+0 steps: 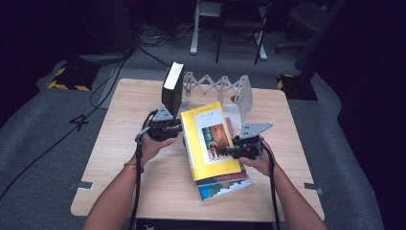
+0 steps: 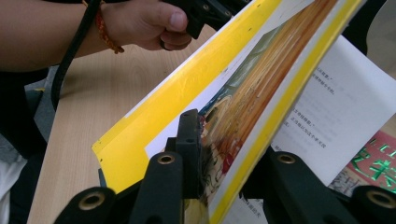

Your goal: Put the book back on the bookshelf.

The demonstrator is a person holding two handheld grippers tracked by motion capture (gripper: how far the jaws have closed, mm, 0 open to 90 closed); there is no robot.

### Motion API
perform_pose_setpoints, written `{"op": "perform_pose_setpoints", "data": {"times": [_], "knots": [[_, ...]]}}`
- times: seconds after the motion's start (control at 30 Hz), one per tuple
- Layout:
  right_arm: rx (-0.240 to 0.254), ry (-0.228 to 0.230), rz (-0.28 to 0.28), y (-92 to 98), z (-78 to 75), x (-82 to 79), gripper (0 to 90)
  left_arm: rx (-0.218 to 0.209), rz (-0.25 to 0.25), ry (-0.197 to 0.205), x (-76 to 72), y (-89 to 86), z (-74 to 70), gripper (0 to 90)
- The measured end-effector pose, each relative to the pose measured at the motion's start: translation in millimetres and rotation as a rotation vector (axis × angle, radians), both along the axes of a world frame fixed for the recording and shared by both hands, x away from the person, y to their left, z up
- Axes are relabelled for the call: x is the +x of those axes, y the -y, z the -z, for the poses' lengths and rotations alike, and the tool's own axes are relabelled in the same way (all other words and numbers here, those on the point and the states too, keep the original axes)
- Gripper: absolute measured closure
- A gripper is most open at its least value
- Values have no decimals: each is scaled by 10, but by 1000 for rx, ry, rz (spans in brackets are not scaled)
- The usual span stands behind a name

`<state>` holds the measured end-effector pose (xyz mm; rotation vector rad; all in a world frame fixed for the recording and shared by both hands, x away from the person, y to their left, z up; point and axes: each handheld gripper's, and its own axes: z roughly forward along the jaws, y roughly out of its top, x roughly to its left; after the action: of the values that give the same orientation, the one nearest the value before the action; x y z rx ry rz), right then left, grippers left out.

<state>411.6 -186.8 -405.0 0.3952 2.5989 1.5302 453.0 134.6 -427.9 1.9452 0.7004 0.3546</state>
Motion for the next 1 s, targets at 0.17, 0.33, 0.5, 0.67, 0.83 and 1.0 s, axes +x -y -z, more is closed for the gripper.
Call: {"op": "perform_pose_setpoints", "data": {"times": [0.17, 0.33, 0.5, 0.67, 0.83, 1.0], "knots": [[4, 28, -21, -4, -41, 9, 687, -12, 56, 46, -30, 56, -187, 895], [23, 34, -3, -52, -78, 51, 595, -8, 102, 65, -70, 117, -259, 896], [48, 37, 21, -59, -135, 93, 629, -5, 130, 74, -105, 172, -280, 896], [50, 52, 8, -24, -194, 99, 766, 0, 135, 88, -119, 195, -350, 897], [53, 100, 29, -30, -285, 88, 813, -20, 131, 121, -145, 186, -548, 897], [78, 150, 60, -41, -373, 77, 856, -10, 136, 163, -194, 180, -725, 897]]}}
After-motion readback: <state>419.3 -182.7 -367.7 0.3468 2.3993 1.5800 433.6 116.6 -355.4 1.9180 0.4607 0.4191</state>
